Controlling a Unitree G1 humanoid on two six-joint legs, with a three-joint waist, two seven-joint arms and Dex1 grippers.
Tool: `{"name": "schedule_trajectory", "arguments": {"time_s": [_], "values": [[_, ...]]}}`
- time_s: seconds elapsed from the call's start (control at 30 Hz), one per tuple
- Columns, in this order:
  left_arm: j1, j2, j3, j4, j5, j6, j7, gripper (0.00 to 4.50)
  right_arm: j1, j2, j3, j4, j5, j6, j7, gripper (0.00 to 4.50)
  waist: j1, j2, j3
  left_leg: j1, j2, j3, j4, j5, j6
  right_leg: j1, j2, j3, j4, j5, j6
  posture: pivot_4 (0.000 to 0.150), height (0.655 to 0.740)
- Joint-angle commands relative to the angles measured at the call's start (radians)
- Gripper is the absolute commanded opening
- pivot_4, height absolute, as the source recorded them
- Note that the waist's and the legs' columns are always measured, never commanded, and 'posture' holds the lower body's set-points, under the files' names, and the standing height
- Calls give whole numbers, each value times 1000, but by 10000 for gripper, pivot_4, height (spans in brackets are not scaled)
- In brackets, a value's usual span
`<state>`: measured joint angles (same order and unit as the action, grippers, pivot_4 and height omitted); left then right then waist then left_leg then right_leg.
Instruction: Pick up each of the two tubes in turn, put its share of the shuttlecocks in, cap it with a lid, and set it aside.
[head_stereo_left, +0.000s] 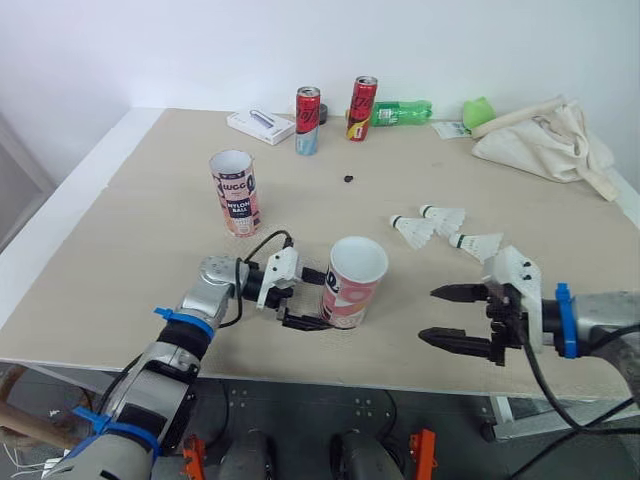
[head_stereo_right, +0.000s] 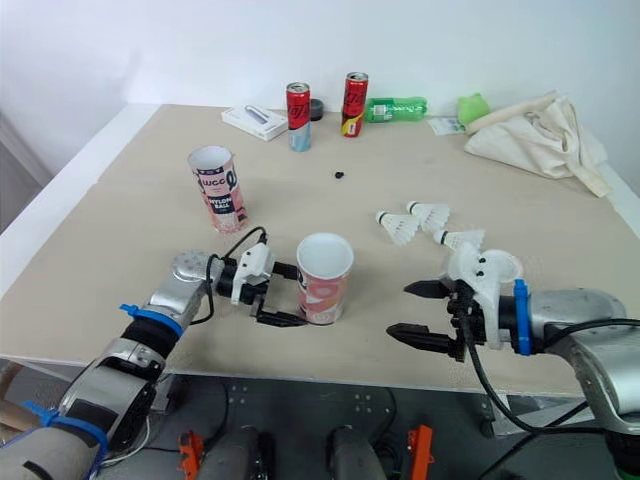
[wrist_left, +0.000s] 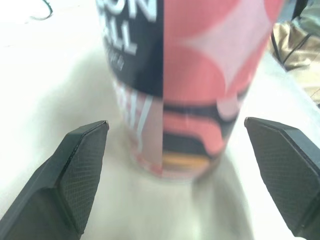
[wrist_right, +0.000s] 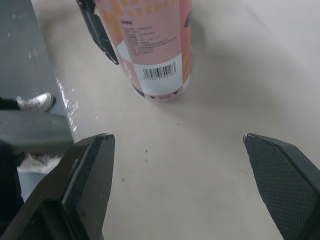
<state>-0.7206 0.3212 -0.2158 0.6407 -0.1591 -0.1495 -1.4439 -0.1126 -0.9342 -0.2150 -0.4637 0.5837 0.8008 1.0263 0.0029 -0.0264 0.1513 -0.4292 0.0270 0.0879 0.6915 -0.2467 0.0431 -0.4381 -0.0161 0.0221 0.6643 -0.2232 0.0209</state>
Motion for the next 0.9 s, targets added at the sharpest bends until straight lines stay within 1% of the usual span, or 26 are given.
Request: {"name": "schedule_trajectory", "arguments": {"time_s": [0.03, 0.13, 0.23, 0.3, 0.37, 0.47, 0.57, 0.7, 0.9], "values": [[38, 81, 56, -142, -51, 48, -9, 45000, -23, 54, 13, -20, -3, -35, -71, 44102, -1, 0, 0, 0, 0, 0, 0, 0, 0, 0, 0, 0, 0, 0, 0, 1500, 7400], [132, 177, 104, -343, -133, 173, -22, 45000, -27, 132, 52, -50, -3, -50, -133, 44102, -3, 0, 0, 0, 1, 0, -1, 0, 0, -1, 0, 0, 0, 0, -1, 1500, 7400], [213, 265, 159, -532, -229, 334, -4, 45000, -29, 170, 94, -77, -2, -50, -167, 44102, -3, 0, 0, 0, 2, -1, -2, 1, -1, -1, -2, -1, 1, -1, -2, 1500, 7400], [255, 344, 197, -644, -323, 513, -1, 45000, -35, 184, 122, -85, -6, -51, -181, 44102, 2, 0, 0, 0, 2, -1, -2, 1, -3, -1, -4, -2, 1, -2, -2, 1500, 7400], [295, 422, 225, -733, -391, 637, -7, 45000, -46, 196, 146, -84, -7, -55, -190, 44102, 1, -1, 1, 0, 1, -2, -2, 2, -3, 0, -4, -3, 1, -2, -1, 1500, 7400], [348, 504, 279, -841, -474, 718, -10, 45000, -82, 222, 181, -57, -16, -68, -200, 44102, 0, -1, 1, 2, 1, 0, -2, 2, -4, 0, -5, -3, 1, -2, -1, 1500, 7400], [366, 525, 322, -887, -529, 745, 8, 45000, -118, 251, 204, -34, -21, -79, -209, 44102, 2, -1, 1, 3, 1, 0, -2, 3, -5, 1, -6, -4, 1, -4, -4, 1500, 7400], [385, 506, 350, -885, -517, 682, 47, 45000, -147, 275, 237, -4, -39, -99, -211, 44102, 3, -1, 1, 3, 1, 1, -2, 3, -5, 2, -6, -4, 1, -4, -4, 1500, 7400], [411, 476, 370, -873, -512, 635, 99, 45000, -185, 321, 271, 34, -50, -114, -210, 44102, 3, -1, 1, 3, 1, 1, -3, 3, -5, 2, -5, -4, 1, -3, -3, 1500, 7400]]}}
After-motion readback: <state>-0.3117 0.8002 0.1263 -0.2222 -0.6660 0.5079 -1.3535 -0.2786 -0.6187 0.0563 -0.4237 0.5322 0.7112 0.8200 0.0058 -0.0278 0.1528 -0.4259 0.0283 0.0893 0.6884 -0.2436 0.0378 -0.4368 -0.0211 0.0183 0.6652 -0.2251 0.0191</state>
